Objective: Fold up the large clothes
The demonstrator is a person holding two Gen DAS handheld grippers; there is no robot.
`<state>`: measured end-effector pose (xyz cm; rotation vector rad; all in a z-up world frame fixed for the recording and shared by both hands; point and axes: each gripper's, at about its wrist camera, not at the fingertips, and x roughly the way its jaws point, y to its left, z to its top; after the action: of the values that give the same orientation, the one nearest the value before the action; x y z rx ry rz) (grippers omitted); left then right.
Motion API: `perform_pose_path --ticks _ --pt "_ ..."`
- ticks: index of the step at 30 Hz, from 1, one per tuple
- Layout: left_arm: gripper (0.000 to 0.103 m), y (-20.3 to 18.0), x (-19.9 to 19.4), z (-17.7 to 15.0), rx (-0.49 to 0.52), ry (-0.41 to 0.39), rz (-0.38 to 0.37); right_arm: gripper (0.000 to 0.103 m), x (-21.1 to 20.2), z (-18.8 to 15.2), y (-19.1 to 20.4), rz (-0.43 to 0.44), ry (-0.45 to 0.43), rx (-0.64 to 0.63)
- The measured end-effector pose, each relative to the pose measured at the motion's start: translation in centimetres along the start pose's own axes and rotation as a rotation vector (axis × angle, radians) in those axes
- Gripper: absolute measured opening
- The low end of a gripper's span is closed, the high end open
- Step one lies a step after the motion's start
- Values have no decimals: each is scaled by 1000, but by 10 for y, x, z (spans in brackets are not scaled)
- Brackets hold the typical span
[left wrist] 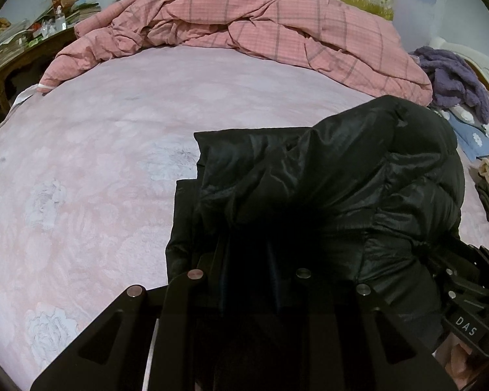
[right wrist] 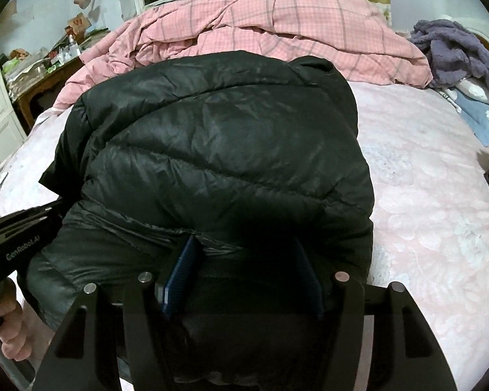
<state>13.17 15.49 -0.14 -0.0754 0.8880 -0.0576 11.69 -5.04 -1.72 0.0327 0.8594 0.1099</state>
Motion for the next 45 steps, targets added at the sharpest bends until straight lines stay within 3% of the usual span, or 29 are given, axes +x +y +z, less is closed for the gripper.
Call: perform_pose_path --ticks 10,13,16,17,19,21,26,32,34,37,38,40,41,42,44,45 --pt "22 -1 -6 -1 16 -38 4 61 -9 8 9 -55 48 -22" --pt "22 0 -6 -1 27 -39 -5 63 -23 5 9 -55 20 -29" --pt "22 2 -5 1 29 -30 -9 77 -45 -2 -1 -55 -36 -26" --pt "22 2 -5 1 26 -25 -9 87 -53 -2 -7 -66 -52 -18" --pt "22 2 -4 3 14 -14 -13 87 -63 1 -22 -79 -72 14" --pt "22 2 -4 3 7 -10 -14 87 -67 5 -39 -34 -52 72" --pt "22 3 -4 2 0 -7 -20 87 -50 12 -78 205 72 296" --pt "22 3 -4 1 0 -6 -21 94 3 -1 -75 398 199 352" --pt "22 4 -2 2 1 -5 -22 95 13 -7 -80 468 198 416" --pt "22 4 -6 3 15 -7 -26 74 11 -5 -76 485 168 367" --pt "25 7 -13 4 5 -14 -43 67 9 -4 -75 480 161 359" --pt "48 20 -33 7 -66 -27 -103 62 7 -4 -74 463 158 339" --pt "80 28 -46 6 -99 -40 -125 61 8 -4 -73 457 164 337" --pt "100 35 -57 3 -115 -65 -131 61 9 -4 -75 458 170 341" --pt "100 47 -65 -2 -133 -88 -110 61 11 -5 -75 462 169 347" --pt "100 51 -56 -4 -151 -42 -134 61 12 -4 -74 459 166 345"
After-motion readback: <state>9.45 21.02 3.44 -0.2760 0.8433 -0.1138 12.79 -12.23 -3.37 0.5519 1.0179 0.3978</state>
